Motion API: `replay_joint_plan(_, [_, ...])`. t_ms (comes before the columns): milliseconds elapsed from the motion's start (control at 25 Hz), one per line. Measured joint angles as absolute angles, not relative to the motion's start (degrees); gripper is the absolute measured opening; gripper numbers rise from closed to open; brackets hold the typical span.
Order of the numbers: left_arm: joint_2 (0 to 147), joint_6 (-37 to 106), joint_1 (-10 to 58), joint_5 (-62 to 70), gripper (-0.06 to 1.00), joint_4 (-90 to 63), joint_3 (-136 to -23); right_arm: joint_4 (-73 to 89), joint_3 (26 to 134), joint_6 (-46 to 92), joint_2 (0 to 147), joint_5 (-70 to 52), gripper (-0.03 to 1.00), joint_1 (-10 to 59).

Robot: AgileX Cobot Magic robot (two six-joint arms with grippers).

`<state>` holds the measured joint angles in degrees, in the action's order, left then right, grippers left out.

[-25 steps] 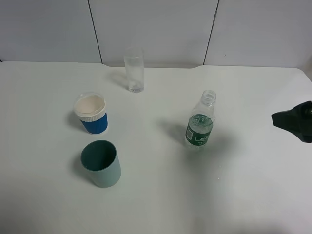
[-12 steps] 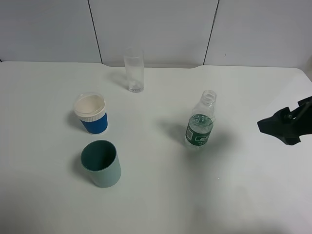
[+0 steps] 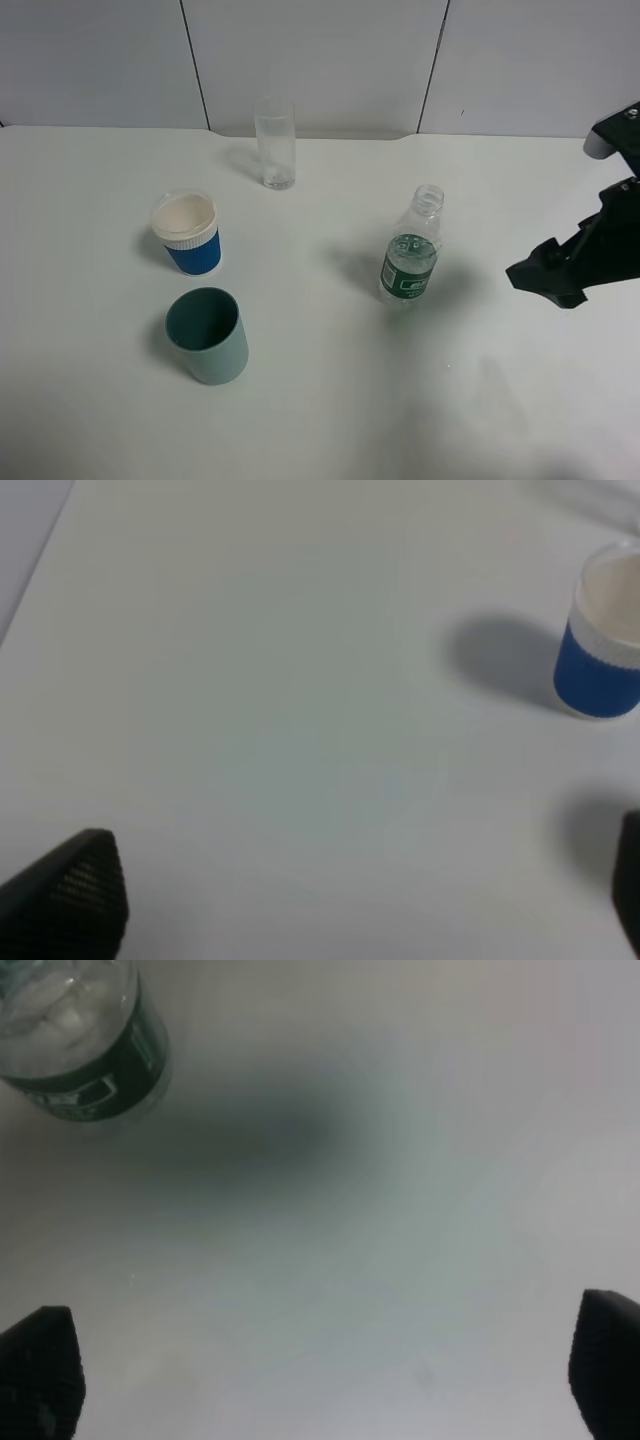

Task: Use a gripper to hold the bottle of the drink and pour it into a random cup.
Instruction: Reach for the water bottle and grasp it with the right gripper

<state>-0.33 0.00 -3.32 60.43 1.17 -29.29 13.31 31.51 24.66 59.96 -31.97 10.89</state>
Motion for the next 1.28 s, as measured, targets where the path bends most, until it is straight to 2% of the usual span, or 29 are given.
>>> replay_joint_plan(240, [-0.33,0.00,-3.32,60.43,0.98,1.17,-29.29,11.95,31.10,27.05,63.64,-28.45,0.97,13.83])
replay_joint_plan(640, [-0.33,0.00,-3.32,60.43,0.98,1.17,-29.29,10.50,21.01,31.56,64.46,-11.84,0.97,18.31])
replay_joint_plan(1000, [-0.33,0.00,-3.32,60.43,0.98,1.17,-29.29,8.63,17.84,31.95,69.25,-2.11,0.97,18.74])
replay_joint_plan(1120, [-0.33,0.00,-3.32,60.43,0.98,1.17,-29.29,6.58,17.79,30.91,73.72,0.00,0.96,18.74])
replay_joint_plan(1280, [-0.33,0.00,-3.32,60.43,0.98,1.17,-29.29,-1.74,17.73,22.29,79.05,5.29,0.95,18.74])
